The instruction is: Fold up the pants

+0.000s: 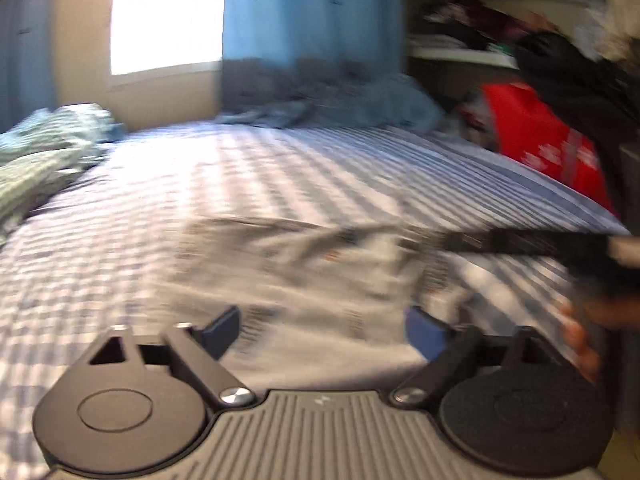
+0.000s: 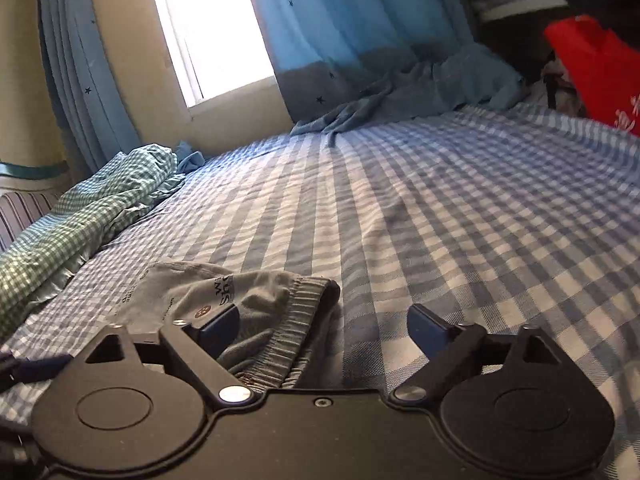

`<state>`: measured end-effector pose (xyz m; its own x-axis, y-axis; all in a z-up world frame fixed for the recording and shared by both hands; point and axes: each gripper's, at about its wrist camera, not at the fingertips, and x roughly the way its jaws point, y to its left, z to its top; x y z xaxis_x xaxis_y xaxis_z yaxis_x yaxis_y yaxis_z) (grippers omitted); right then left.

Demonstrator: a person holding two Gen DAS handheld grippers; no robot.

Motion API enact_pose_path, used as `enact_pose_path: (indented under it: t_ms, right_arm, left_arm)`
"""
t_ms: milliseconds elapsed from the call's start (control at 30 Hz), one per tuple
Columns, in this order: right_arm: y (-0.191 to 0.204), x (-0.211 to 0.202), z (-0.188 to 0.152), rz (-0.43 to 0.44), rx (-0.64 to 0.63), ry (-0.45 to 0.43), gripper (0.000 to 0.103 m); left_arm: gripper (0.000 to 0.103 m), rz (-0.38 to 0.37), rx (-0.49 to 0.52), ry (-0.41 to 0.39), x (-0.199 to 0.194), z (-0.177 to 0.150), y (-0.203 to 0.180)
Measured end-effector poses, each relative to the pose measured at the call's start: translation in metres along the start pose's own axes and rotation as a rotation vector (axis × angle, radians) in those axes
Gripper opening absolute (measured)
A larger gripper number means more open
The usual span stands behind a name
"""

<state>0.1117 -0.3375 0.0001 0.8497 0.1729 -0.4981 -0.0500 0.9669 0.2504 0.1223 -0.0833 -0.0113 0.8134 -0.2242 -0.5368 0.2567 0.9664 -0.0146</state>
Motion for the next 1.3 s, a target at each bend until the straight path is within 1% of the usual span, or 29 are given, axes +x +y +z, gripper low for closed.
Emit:
enact_pose_path:
  t_ms: [67, 100, 133, 200, 233, 267, 300, 367, 433, 500, 600, 633, 700, 767, 833, 900, 967, 1033, 1100, 1167, 1233, 1300]
  right_arm:
    - [0.021, -0.005, -0.009, -0.036, -0.096, -0.028, 0.099]
    - [0.032, -0.005, -0.015, -0.059, -0.149, -0.035, 0.099]
    - [0.041, -0.004, -0.020, -0.089, -0.203, -0.040, 0.099]
    - [0.055, 0.000, -0.033, -0.177, -0.301, -0.034, 0.099]
    - [0.057, 0.000, -0.040, -0.214, -0.330, -0.031, 0.099]
    - [0.057, -0.001, -0.046, -0.236, -0.340, -0.031, 0.100]
    - [0.054, -0.004, -0.052, -0.247, -0.334, -0.033, 0.101]
    - [0.046, -0.010, -0.061, -0.258, -0.299, -0.038, 0.102]
    - [0.038, -0.013, -0.070, -0.248, -0.263, -0.035, 0.102]
    - [0.033, -0.011, -0.075, -0.238, -0.235, -0.034, 0.102]
    - [0.035, -0.016, -0.071, -0.225, -0.233, -0.039, 0.102]
    - [0.037, -0.020, -0.067, -0.216, -0.244, -0.059, 0.102]
    - [0.041, -0.025, -0.056, -0.213, -0.268, -0.114, 0.102]
    - [0.045, -0.018, -0.042, -0.234, -0.305, -0.144, 0.102]
    - [0.048, -0.001, -0.029, -0.262, -0.340, -0.160, 0.102]
    - [0.049, 0.019, -0.018, -0.281, -0.353, -0.153, 0.102]
    - [0.049, 0.038, -0.010, -0.312, -0.371, -0.143, 0.102]
    - [0.048, 0.054, -0.005, -0.341, -0.403, -0.128, 0.102]
    - [0.046, 0.066, -0.003, -0.369, -0.426, -0.108, 0.102]
    - [0.042, 0.075, -0.006, -0.382, -0.435, -0.083, 0.102]
    - [0.040, 0.083, -0.013, -0.394, -0.449, -0.054, 0.102]
    - [0.038, 0.091, -0.021, -0.404, -0.464, -0.012, 0.102]
  left_arm:
    - [0.103, 0.126, -0.059, 0.000, 0.011, 0.003, 0.022]
    - [0.103, 0.164, -0.076, 0.007, 0.018, 0.003, 0.031]
    - [0.103, 0.195, -0.087, 0.029, 0.027, 0.001, 0.040]
    - [0.102, 0.253, -0.083, 0.104, 0.042, -0.006, 0.055]
    - [0.102, 0.274, -0.075, 0.127, 0.045, -0.011, 0.061]
    - [0.102, 0.286, -0.071, 0.128, 0.042, -0.018, 0.068]
    - [0.103, 0.284, -0.082, 0.120, 0.039, -0.025, 0.075]
    - [0.103, 0.263, -0.141, 0.118, 0.036, -0.034, 0.088]
    - [0.103, 0.224, -0.214, 0.124, 0.035, -0.037, 0.101]
    - [0.103, 0.201, -0.250, 0.128, 0.035, -0.039, 0.112]
    - [0.103, 0.218, -0.201, 0.125, 0.028, -0.036, 0.111]
    - [0.103, 0.227, -0.188, 0.113, 0.025, -0.032, 0.111]
    - [0.103, 0.244, -0.177, 0.067, 0.023, -0.016, 0.111]
    - [0.103, 0.229, -0.198, 0.026, 0.027, 0.002, 0.113]
    - [0.103, 0.198, -0.209, 0.002, 0.040, 0.024, 0.111]
    - [0.103, 0.186, -0.173, -0.008, 0.060, 0.042, 0.105]
    - [0.103, 0.214, -0.115, 0.012, 0.087, 0.057, 0.099]
    - [0.103, 0.238, -0.067, 0.028, 0.111, 0.064, 0.096]
    - [0.103, 0.270, -0.029, 0.069, 0.137, 0.068, 0.096]
    - [0.103, 0.296, -0.012, 0.112, 0.157, 0.066, 0.099]
    - [0.103, 0.289, -0.030, 0.132, 0.169, 0.059, 0.104]
    - [0.103, 0.266, -0.069, 0.144, 0.175, 0.051, 0.109]
